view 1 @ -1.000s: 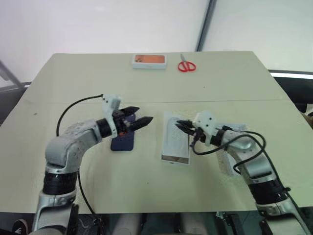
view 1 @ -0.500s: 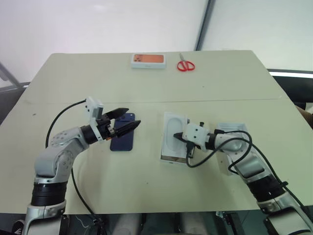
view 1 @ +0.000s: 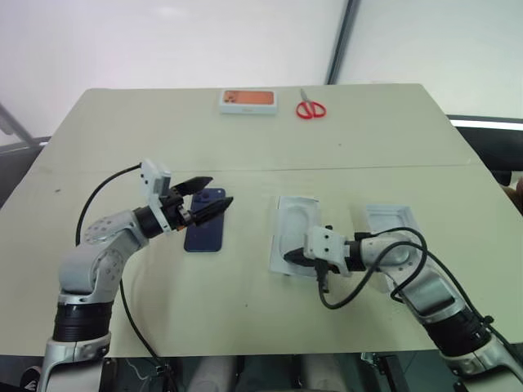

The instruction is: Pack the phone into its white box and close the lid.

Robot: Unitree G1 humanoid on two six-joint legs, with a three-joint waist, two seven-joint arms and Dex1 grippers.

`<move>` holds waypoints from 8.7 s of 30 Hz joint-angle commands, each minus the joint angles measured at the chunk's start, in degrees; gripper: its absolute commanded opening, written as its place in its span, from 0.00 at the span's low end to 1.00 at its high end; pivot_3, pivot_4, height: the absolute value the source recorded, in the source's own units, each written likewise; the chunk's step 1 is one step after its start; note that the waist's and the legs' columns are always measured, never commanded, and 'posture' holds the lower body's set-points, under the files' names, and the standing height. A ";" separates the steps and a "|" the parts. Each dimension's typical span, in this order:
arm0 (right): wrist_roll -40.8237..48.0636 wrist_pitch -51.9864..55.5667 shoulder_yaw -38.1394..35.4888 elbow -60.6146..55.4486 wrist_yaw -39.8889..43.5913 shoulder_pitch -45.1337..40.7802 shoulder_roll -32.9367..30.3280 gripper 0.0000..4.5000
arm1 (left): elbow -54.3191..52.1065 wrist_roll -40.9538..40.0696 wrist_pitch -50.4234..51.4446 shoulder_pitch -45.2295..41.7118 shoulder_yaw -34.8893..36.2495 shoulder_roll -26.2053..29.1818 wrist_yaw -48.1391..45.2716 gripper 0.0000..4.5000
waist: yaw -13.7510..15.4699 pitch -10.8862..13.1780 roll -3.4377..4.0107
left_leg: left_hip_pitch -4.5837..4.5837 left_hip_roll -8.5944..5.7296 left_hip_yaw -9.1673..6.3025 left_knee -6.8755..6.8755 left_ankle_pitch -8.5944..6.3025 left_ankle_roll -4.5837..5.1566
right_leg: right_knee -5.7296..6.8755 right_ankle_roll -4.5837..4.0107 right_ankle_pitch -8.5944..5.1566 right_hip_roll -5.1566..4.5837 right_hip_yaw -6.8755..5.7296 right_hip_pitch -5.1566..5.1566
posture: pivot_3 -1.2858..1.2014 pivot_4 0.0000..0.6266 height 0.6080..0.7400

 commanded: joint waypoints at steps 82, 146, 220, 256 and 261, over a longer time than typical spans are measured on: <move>0.53 5.23 -5.13 20.68 -12.87 -24.12 26.27 0.00 | 24.01 -10.98 55.25 -14.12 15.71 -6.65 15.97 0.00 | 0.31 -0.57 0.44 | 0.43 -0.07 -0.05 -0.15 0.07 -0.15 | 0.30 -0.01 0.00 0.07 0.09 -0.07 | 0.52 0.24 1.00; 7.10 6.74 -0.13 -7.27 -2.59 6.43 -5.14 0.25 | 17.66 -27.41 60.36 -19.28 20.85 -21.78 31.58 0.00 | 1.20 -0.12 -0.23 | -0.27 -0.01 0.05 0.18 0.07 -0.11 | 0.34 0.02 0.01 0.08 0.05 -0.35 | 0.52 0.24 1.00; 16.24 8.30 -12.76 -4.63 -5.42 1.91 -2.92 0.79 | 11.65 -22.48 57.68 -18.60 6.14 -14.08 30.31 0.99 | 0.01 -0.13 -0.22 | -0.27 0.02 0.03 0.14 0.08 -0.13 | 0.37 0.00 0.01 0.14 0.09 -0.39 | 0.52 0.24 1.00; 4.04 0.63 -9.46 4.64 -10.32 0.08 -2.52 0.00 | 10.52 2.18 24.73 -9.61 -19.60 -8.36 10.49 0.01 | 1.38 -0.17 -0.12 | -0.24 -0.06 0.06 0.17 0.08 -0.09 | 0.33 -0.01 0.01 -0.02 0.07 -0.29 | 0.52 0.24 1.00; 4.46 0.46 -11.50 5.20 -10.47 1.03 -3.31 0.00 | 10.51 2.96 25.14 -9.68 -19.79 -9.23 10.16 0.01 | 1.39 -0.17 -0.12 | -0.25 -0.08 0.04 0.20 0.08 -0.08 | 0.33 0.00 0.01 -0.03 0.05 -0.26 | 0.52 0.24 1.00</move>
